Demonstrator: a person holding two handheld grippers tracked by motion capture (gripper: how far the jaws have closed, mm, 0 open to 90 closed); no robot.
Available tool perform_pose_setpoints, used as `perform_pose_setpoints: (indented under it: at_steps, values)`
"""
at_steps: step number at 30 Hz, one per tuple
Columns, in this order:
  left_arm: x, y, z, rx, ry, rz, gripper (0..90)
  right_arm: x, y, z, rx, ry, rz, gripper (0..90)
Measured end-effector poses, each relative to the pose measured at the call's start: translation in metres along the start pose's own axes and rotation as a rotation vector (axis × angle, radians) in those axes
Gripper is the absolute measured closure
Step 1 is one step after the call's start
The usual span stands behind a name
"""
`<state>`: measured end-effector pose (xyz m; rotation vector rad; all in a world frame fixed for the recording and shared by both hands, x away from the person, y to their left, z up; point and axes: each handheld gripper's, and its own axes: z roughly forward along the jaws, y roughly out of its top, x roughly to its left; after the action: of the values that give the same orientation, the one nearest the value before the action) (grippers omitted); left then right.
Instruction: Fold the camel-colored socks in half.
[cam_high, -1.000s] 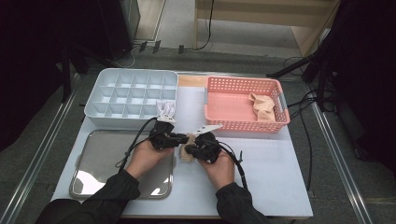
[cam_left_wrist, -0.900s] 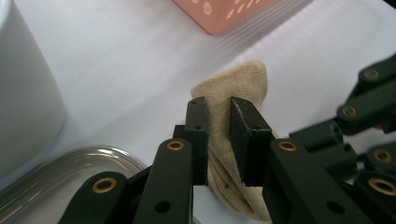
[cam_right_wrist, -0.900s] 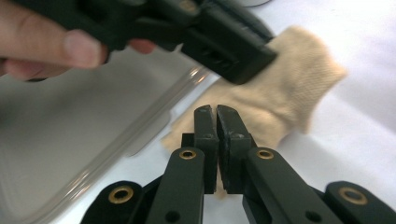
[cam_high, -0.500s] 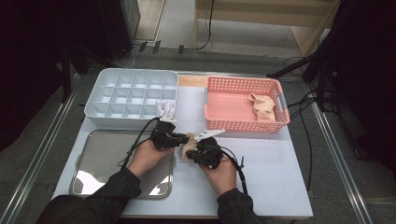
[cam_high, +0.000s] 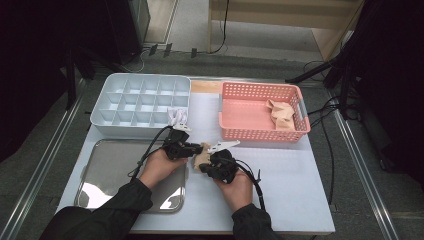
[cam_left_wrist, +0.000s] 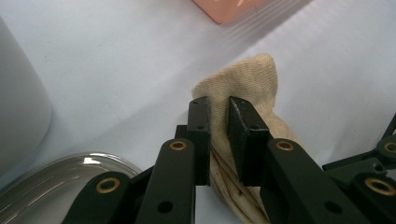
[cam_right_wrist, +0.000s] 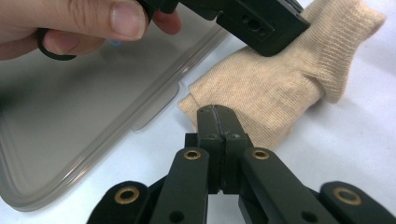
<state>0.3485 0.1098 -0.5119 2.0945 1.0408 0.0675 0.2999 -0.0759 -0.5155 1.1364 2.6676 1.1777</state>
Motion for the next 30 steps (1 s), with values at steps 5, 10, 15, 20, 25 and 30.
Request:
perform_pose_setpoints:
  at_steps: [5,10,15,20,25,30]
  values:
    - [-0.001,0.001,-0.002,0.001,-0.002,-0.002,79.9,0.001,-0.002,0.0,0.0,-0.003,-0.002,90.0]
    - [0.0,0.003,-0.009,-0.01,-0.021,-0.021,74.9,0.001,-0.002,0.0,0.003,-0.001,-0.002,90.0]
    - [-0.003,0.006,-0.018,-0.039,-0.031,-0.013,64.3,0.001,-0.002,0.0,0.005,0.0,-0.004,90.0]
    - [-0.007,0.005,-0.017,-0.025,-0.042,-0.003,49.4,0.001,-0.002,0.0,0.006,0.002,-0.003,90.0]
    - [-0.004,0.002,-0.006,0.03,-0.042,-0.009,47.2,0.001,-0.002,0.0,0.009,-0.002,-0.002,90.0]
    - [0.0,-0.001,0.0,0.045,-0.055,-0.011,45.0,0.002,-0.003,0.0,0.01,-0.002,-0.005,90.0]
